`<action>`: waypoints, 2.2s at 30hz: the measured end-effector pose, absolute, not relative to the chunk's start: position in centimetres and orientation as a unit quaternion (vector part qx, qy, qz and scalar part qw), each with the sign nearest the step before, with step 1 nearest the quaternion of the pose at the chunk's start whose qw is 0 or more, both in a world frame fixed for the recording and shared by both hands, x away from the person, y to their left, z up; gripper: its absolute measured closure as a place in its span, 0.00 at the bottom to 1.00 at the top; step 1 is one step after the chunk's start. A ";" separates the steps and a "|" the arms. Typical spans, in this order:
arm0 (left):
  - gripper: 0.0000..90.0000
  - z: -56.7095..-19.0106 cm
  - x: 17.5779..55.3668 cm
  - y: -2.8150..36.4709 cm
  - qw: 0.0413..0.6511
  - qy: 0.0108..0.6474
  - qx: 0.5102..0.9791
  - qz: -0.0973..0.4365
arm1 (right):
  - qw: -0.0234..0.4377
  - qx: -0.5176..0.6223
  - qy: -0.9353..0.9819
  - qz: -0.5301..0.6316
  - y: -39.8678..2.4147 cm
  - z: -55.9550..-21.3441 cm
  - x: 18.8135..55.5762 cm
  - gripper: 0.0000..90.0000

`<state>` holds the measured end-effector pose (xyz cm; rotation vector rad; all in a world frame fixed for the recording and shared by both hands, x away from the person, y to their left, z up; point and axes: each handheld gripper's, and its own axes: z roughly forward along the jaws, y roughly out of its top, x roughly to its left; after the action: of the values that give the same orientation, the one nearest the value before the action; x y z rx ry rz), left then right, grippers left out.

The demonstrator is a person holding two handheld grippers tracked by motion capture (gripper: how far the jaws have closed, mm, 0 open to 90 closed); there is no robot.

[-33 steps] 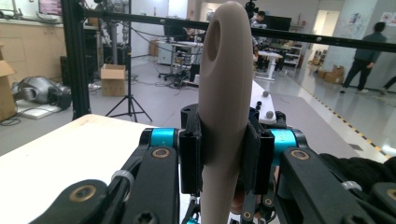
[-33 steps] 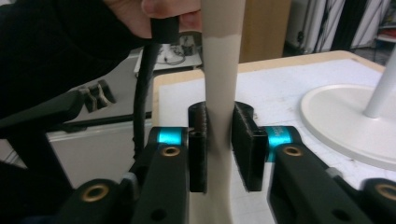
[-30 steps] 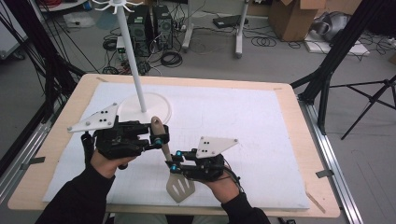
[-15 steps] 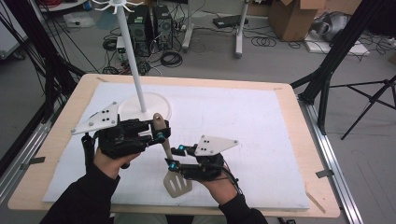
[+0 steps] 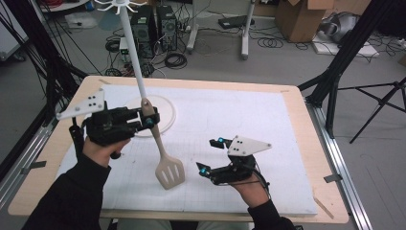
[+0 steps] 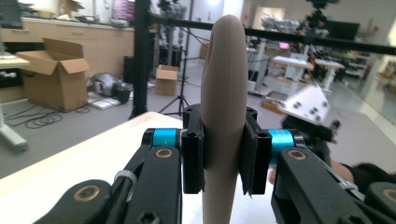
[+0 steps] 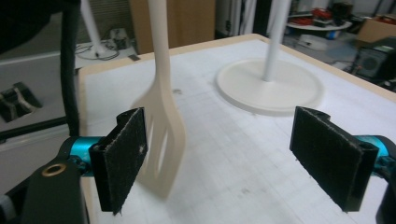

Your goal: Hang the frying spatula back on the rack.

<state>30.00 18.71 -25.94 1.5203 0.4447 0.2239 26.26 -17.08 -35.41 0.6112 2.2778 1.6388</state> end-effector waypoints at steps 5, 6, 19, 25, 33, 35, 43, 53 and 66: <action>0.82 -24.2 32.5 19.8 0.685 0.201 0.692 0.110 | 0.150 0.229 0.784 0.557 -18.8 -35.5 26.6 0.20; 0.82 -23.7 32.9 19.9 0.681 0.199 0.695 0.116 | 0.156 0.231 0.783 0.557 -19.2 -35.5 26.7 0.20; 0.82 -18.5 38.2 21.2 0.670 0.198 0.704 0.125 | 0.178 0.266 0.775 0.544 -21.9 -36.0 27.1 0.20; 0.82 -16.8 40.0 20.8 0.656 0.221 0.707 0.143 | 0.178 0.270 0.774 0.545 -22.1 -36.0 27.1 0.20; 0.82 -15.2 42.1 19.8 0.646 0.239 0.708 0.156 | 0.178 0.274 0.774 0.542 -22.2 -36.2 27.2 0.20; 0.82 -15.0 42.5 19.8 0.647 0.244 0.705 0.158 | 0.180 0.274 0.773 0.543 -22.2 -36.2 27.2 0.20; 0.82 -15.0 43.7 20.2 0.641 0.264 0.702 0.162 | 0.178 0.269 0.772 0.548 -22.4 -36.1 27.3 0.20; 0.82 -15.2 44.4 20.7 0.645 0.278 0.694 0.159 | 0.175 0.272 0.772 0.548 -22.5 -36.2 27.4 0.20; 0.81 -16.2 43.8 21.2 0.639 0.290 0.689 0.182 | 0.177 0.273 0.773 0.544 -22.5 -36.3 27.4 0.20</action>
<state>43.81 21.22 -16.22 1.5729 0.6609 0.4151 27.42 -22.52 -36.34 0.7727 2.1885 1.5397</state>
